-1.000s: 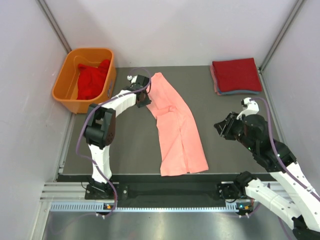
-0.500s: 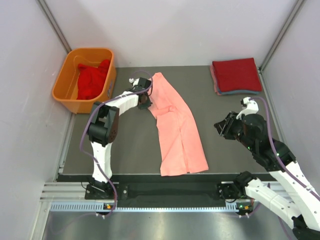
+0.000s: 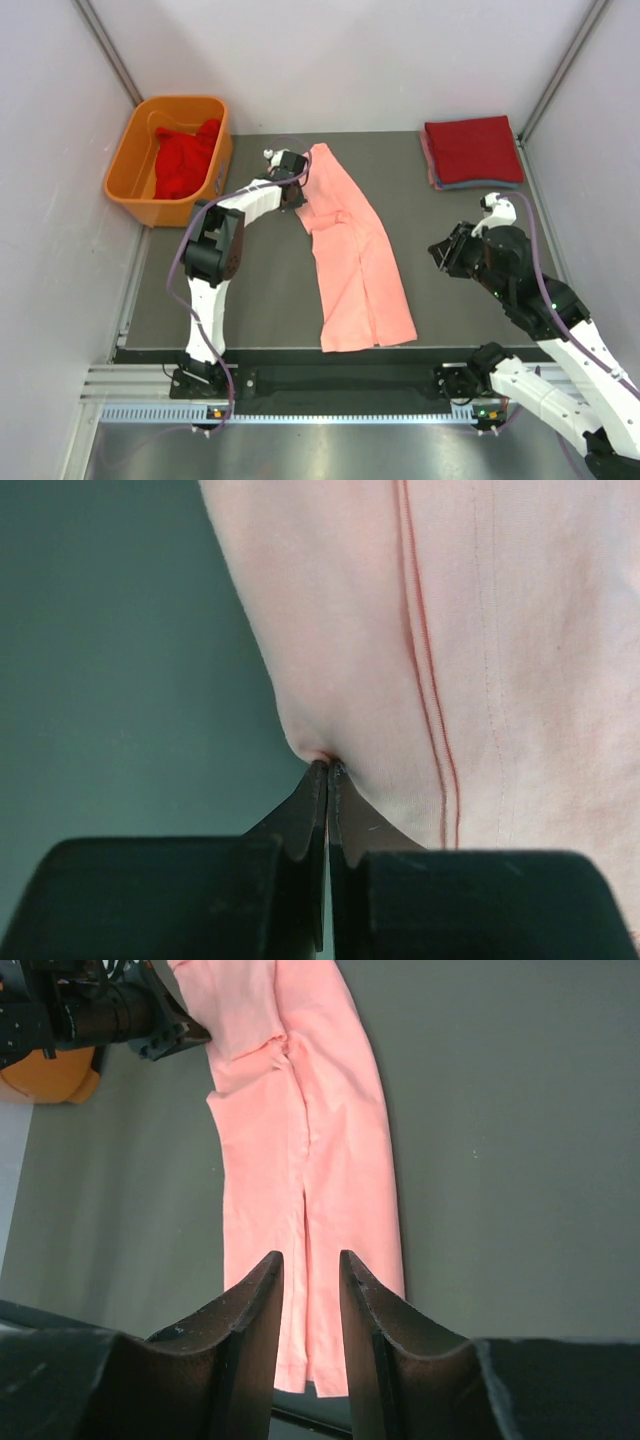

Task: Fold and stack the t-shirts
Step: Fold the tshirt

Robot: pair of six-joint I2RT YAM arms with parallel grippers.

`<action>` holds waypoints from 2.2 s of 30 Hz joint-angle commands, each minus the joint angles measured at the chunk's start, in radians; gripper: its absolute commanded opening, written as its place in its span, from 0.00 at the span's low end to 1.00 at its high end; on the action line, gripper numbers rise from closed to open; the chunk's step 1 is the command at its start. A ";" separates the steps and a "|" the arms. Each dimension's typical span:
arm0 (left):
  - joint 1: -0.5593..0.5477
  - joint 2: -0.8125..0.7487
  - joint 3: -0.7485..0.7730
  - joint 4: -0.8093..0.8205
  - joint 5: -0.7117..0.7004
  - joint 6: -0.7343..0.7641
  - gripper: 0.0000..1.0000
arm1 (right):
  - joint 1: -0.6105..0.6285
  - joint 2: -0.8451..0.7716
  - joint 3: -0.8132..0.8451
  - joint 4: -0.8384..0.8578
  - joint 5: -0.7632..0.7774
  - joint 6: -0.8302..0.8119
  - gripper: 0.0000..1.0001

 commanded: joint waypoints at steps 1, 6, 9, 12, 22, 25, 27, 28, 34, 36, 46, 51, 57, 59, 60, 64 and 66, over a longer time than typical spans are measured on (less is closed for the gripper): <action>0.014 0.053 0.052 0.026 -0.050 0.045 0.00 | 0.000 0.020 0.042 0.038 0.017 -0.012 0.30; 0.036 0.108 0.135 0.050 -0.082 0.080 0.00 | 0.002 0.041 0.040 0.044 0.020 -0.009 0.30; 0.050 0.151 0.207 0.079 -0.063 0.115 0.00 | 0.000 0.053 0.037 0.050 0.026 -0.006 0.30; 0.059 0.194 0.279 0.106 -0.024 0.155 0.00 | 0.000 0.070 0.042 0.052 0.032 -0.003 0.30; 0.066 0.303 0.495 0.137 0.035 0.217 0.00 | 0.000 0.142 0.065 0.072 0.041 0.002 0.30; 0.070 0.289 0.544 0.037 0.038 0.206 0.07 | 0.000 0.156 0.059 0.073 0.029 -0.003 0.30; 0.070 0.216 0.484 -0.011 0.044 0.162 0.14 | 0.000 0.158 0.024 0.082 0.012 -0.004 0.30; 0.070 0.179 0.434 -0.015 0.044 0.140 0.17 | 0.000 0.158 0.008 0.088 0.000 -0.007 0.30; 0.066 -0.104 0.120 -0.055 0.049 0.099 0.31 | -0.003 0.220 -0.091 0.099 -0.147 -0.053 0.31; 0.065 -0.172 0.087 -0.199 0.137 0.097 0.32 | -0.007 0.256 -0.130 0.117 -0.230 -0.066 0.31; -0.246 -0.668 -0.574 -0.186 0.331 -0.010 0.35 | -0.007 0.345 -0.323 0.236 -0.408 -0.066 0.33; -0.468 -0.780 -0.742 -0.160 0.280 -0.163 0.39 | -0.007 0.327 -0.412 0.265 -0.430 -0.070 0.33; -0.567 -0.811 -0.827 -0.146 0.231 -0.254 0.40 | -0.007 0.325 -0.458 0.289 -0.424 -0.064 0.37; -0.591 -0.822 -0.853 -0.144 0.231 -0.279 0.40 | -0.006 0.336 -0.469 0.294 -0.425 -0.063 0.37; -0.602 -0.825 -0.859 -0.149 0.230 -0.286 0.40 | -0.006 0.337 -0.475 0.300 -0.428 -0.055 0.37; -0.648 -0.852 -0.894 -0.178 0.193 -0.335 0.40 | -0.006 0.334 -0.493 0.323 -0.431 -0.040 0.36; -0.658 -0.871 -0.916 -0.189 0.188 -0.351 0.40 | -0.006 0.348 -0.503 0.332 -0.437 -0.032 0.36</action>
